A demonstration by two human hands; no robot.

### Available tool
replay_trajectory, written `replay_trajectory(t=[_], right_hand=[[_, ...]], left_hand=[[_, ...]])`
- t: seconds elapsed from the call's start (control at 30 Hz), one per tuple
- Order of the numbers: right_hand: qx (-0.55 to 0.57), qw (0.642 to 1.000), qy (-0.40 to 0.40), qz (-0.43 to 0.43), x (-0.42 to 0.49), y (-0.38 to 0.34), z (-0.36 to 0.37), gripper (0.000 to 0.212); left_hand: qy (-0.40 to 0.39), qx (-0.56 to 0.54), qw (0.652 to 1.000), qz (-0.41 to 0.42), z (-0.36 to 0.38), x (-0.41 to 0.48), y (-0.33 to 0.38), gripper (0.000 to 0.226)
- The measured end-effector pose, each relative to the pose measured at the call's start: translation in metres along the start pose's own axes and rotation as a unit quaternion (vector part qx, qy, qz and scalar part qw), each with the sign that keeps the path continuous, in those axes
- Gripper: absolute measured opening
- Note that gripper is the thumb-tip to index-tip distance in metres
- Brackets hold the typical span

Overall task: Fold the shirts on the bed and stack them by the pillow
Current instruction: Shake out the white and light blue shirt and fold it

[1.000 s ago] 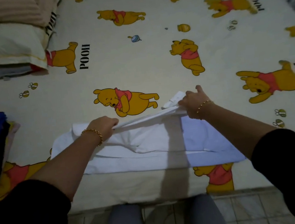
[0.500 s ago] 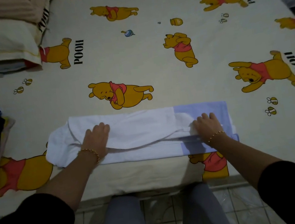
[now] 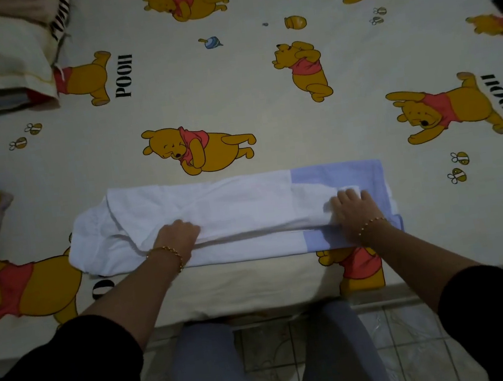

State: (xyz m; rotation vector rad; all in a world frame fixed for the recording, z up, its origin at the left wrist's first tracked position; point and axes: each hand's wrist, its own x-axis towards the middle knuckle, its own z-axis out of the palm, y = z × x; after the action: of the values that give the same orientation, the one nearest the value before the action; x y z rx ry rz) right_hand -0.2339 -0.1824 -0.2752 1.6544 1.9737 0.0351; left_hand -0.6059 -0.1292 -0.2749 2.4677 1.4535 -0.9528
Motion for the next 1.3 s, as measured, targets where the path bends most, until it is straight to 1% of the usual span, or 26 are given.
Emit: replay_trajectory(t=[0.03,0.07,0.1,0.13,0.17,0.23,0.27,0.3,0.33,0.37,0.4,0.47,0.53,0.57,0.63,0.67,0.77,0.87,0.93,1.0,1.07,1.1,1.17,1.23,1.3], right_hand=[[0.031,0.998,-0.057,-0.018,-0.008,-0.005,0.013,0.054],[0.066,0.993,-0.097,-0.024,-0.016,-0.007,0.02,0.057],[0.095,0.99,-0.096,-0.03,-0.018,-0.005,0.026,0.056],[0.123,0.989,-0.083,-0.028,-0.018,-0.002,0.023,0.054],[0.152,0.986,-0.069,-0.028,-0.015,0.004,0.02,0.057],[0.216,0.976,-0.037,-0.011,-0.001,0.014,0.015,0.07],[0.252,0.968,-0.009,0.01,0.006,0.018,0.016,0.067],[0.277,0.96,0.026,0.028,0.015,0.021,0.019,0.057],[0.293,0.954,0.044,0.052,0.023,0.024,0.019,0.045],[0.309,0.947,0.043,0.072,0.031,0.025,0.02,0.037],[0.321,0.943,0.024,0.085,0.039,0.027,0.019,0.035],[0.344,0.935,-0.031,0.083,0.051,0.028,0.018,0.035],[0.34,0.934,-0.069,0.088,0.058,0.027,0.016,0.03],[0.328,0.937,-0.081,0.093,0.06,0.028,0.014,0.026],[0.294,0.946,-0.09,0.106,0.062,0.031,0.01,0.024],[0.28,0.949,-0.079,0.118,0.062,0.033,0.007,0.025],[0.246,0.957,-0.018,0.151,0.068,0.041,0.006,0.022],[0.252,0.953,0.0,0.167,0.073,0.032,0.005,0.024],[0.27,0.946,0.039,0.173,0.073,0.013,0.002,0.028],[0.281,0.943,0.099,0.147,0.069,-0.017,0.0,0.036],[0.277,0.947,0.141,0.087,0.06,-0.052,-0.001,0.051],[0.269,0.95,0.144,0.059,0.057,-0.068,0.003,0.058],[0.276,0.954,0.117,0.024,0.052,-0.089,0.016,0.064],[0.279,0.954,0.112,0.01,0.048,-0.088,0.029,0.067],[0.258,0.96,0.106,0.004,0.045,-0.073,0.039,0.069]], left_hand=[[-0.039,-0.041,0.998,0.01,0.009,-0.001,0.002,0.037],[-0.063,-0.087,0.994,0.018,0.017,-0.003,0.003,0.04],[-0.06,-0.136,0.989,0.019,0.021,-0.005,0.002,0.038],[-0.041,-0.179,0.983,0.015,0.022,-0.006,0.0,0.031],[-0.019,-0.212,0.977,0.01,0.02,-0.006,-0.001,0.025],[0.054,-0.257,0.965,-0.008,0.012,-0.002,-0.003,0.023],[0.105,-0.275,0.955,-0.023,0.008,0.002,-0.002,0.022],[0.162,-0.293,0.941,-0.042,0.002,0.007,0.0,0.02],[0.212,-0.307,0.926,-0.065,-0.003,0.013,0.002,0.016],[0.239,-0.314,0.914,-0.096,-0.007,0.019,0.005,0.018],[0.238,-0.321,0.907,-0.134,-0.012,0.025,0.007,0.025],[0.186,-0.332,0.905,-0.19,-0.017,0.035,0.009,0.036],[0.146,-0.315,0.917,-0.198,-0.017,0.042,0.011,0.034],[0.144,-0.32,0.916,-0.194,-0.016,0.044,0.011,0.032],[0.162,-0.361,0.899,-0.187,-0.015,0.043,0.012,0.027],[0.174,-0.368,0.895,-0.183,-0.013,0.042,0.012,0.024],[0.193,-0.341,0.901,-0.183,-0.011,0.044,0.015,0.022],[0.229,-0.324,0.895,-0.204,-0.012,0.049,0.024,0.019],[0.275,-0.292,0.897,-0.186,-0.012,0.051,0.033,0.035],[0.309,-0.228,0.914,-0.132,-0.011,0.055,0.046,0.049],[0.296,-0.173,0.937,-0.071,-0.009,0.061,0.063,0.056],[0.285,-0.151,0.946,-0.042,-0.006,0.064,0.073,0.058],[0.261,-0.127,0.957,-0.007,0.006,0.07,0.087,0.061],[0.243,-0.134,0.961,-0.011,0.019,0.073,0.096,0.062],[0.23,-0.148,0.961,-0.032,0.023,0.072,0.099,0.062]])
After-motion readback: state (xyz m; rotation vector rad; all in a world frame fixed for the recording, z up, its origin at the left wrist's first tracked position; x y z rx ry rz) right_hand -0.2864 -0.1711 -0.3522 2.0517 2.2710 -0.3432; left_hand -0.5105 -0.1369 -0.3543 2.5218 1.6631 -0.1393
